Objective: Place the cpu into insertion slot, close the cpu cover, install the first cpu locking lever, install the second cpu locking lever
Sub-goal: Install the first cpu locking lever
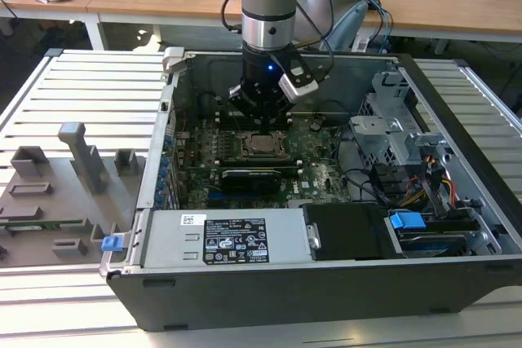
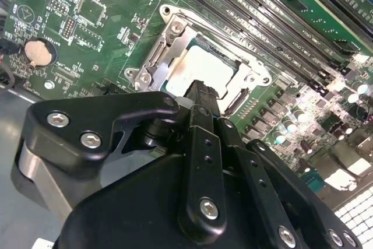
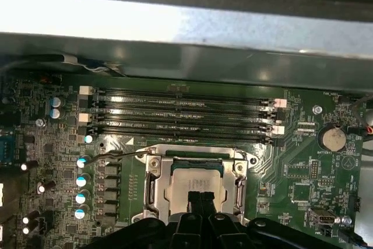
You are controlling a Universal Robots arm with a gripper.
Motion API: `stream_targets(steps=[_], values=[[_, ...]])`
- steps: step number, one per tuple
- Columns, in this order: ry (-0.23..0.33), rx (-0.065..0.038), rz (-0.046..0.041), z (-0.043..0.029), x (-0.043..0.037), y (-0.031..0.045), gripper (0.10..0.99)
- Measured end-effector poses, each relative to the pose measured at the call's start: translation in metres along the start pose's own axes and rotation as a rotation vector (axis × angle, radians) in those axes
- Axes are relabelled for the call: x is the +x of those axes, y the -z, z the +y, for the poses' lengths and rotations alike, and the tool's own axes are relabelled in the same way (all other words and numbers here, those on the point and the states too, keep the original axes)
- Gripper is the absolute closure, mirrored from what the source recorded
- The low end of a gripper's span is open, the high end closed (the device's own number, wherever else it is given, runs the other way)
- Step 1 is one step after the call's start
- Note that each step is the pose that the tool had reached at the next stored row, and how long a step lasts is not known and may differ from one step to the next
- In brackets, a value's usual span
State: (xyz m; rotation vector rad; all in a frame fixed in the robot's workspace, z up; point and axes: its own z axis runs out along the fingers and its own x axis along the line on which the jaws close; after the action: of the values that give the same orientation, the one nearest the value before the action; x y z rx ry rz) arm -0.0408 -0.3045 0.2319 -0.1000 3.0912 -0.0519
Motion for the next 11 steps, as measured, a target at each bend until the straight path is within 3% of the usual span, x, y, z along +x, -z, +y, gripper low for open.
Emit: stream_targets(steps=[7,11], values=[[0.088,-0.004,-0.0031,0.0000,0.0000,0.0000,0.980],[0.094,-0.005,-0.0028,0.0000,0.0000,0.0000,0.980]])
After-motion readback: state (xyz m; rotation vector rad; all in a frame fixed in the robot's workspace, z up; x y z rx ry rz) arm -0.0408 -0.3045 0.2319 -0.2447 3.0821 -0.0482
